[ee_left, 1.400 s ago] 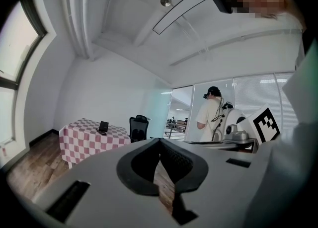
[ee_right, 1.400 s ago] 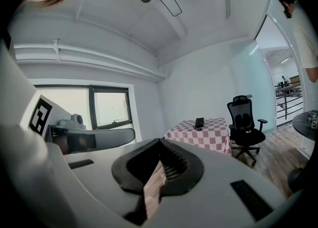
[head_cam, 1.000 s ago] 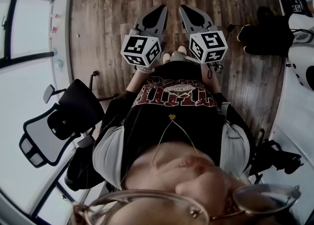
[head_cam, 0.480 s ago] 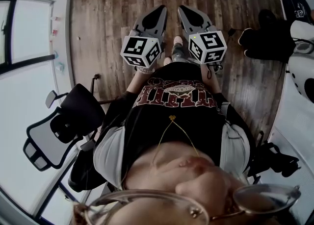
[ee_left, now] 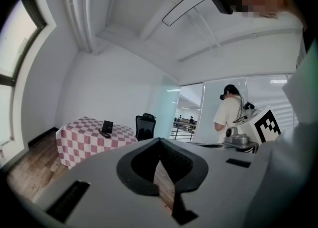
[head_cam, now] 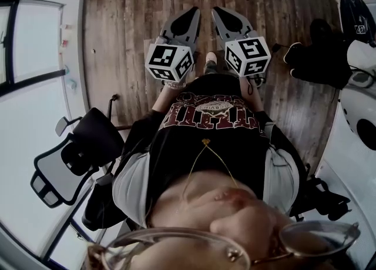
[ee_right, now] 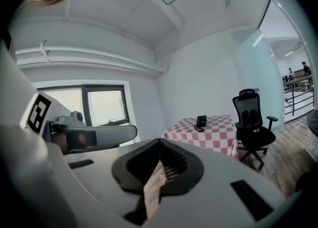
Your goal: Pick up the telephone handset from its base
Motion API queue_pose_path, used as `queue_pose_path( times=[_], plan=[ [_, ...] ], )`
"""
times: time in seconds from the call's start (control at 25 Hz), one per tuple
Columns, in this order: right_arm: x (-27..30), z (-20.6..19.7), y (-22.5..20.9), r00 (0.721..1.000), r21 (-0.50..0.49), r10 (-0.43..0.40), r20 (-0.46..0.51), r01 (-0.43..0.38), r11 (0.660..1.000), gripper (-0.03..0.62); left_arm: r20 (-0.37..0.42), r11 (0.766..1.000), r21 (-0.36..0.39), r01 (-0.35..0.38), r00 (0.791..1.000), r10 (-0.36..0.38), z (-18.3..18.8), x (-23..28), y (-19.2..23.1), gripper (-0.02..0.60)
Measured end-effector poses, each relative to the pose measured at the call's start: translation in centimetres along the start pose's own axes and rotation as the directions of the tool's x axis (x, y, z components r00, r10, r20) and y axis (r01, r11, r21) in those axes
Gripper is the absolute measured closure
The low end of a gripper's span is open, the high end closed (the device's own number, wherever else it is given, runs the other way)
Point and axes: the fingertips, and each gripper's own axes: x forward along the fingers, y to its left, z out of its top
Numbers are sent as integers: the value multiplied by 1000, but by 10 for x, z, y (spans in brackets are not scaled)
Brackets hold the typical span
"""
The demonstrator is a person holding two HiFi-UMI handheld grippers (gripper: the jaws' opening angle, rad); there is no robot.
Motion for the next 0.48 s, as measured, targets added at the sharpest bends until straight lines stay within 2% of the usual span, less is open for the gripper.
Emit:
queue_pose_path(
  times=[0.48],
  plan=[
    [43, 25, -43, 996, -38, 94, -4, -94, 995, 577, 26, 997, 1, -75, 997, 75, 15, 62, 23, 572]
  ],
)
